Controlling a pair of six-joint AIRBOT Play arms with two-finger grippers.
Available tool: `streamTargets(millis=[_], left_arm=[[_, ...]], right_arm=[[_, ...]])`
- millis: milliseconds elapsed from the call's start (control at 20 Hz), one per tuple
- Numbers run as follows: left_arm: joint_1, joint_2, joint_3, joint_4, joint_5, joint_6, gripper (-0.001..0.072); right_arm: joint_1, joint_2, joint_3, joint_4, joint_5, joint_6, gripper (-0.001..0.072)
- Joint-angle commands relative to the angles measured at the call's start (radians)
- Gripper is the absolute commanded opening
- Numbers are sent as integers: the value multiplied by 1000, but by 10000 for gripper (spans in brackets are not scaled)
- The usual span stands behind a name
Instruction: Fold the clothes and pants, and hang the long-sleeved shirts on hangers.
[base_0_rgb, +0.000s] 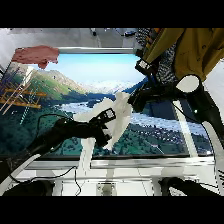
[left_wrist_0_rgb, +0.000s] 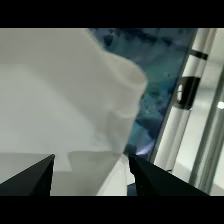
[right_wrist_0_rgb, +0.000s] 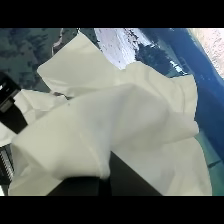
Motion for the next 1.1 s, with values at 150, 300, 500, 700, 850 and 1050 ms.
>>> streamTargets(millis=[150, 300, 500, 700, 850, 1050], left_arm=[[-39, 51, -2, -7, 34, 26, 596], [-58, 14, -2, 21, -138, 26, 596], [-63, -66, -2, 32, -249, 25, 226], [-48, -42, -2, 122, -246, -66, 26], [19, 88, -2, 322, -246, -205, 25], [206, 303, 5, 372, -244, -227, 23]], right_arm=[[-1, 0, 1, 0, -1, 5, 33], [0, 0, 1, 0, -2, 19, 33], [-1, 0, 1, 0, 0, 29, 33], [-1, 3, 2, -4, 12, 45, 33], [-1, 25, 14, -61, 42, 49, 33], [0, 67, 69, -79, 148, 48, 33]])
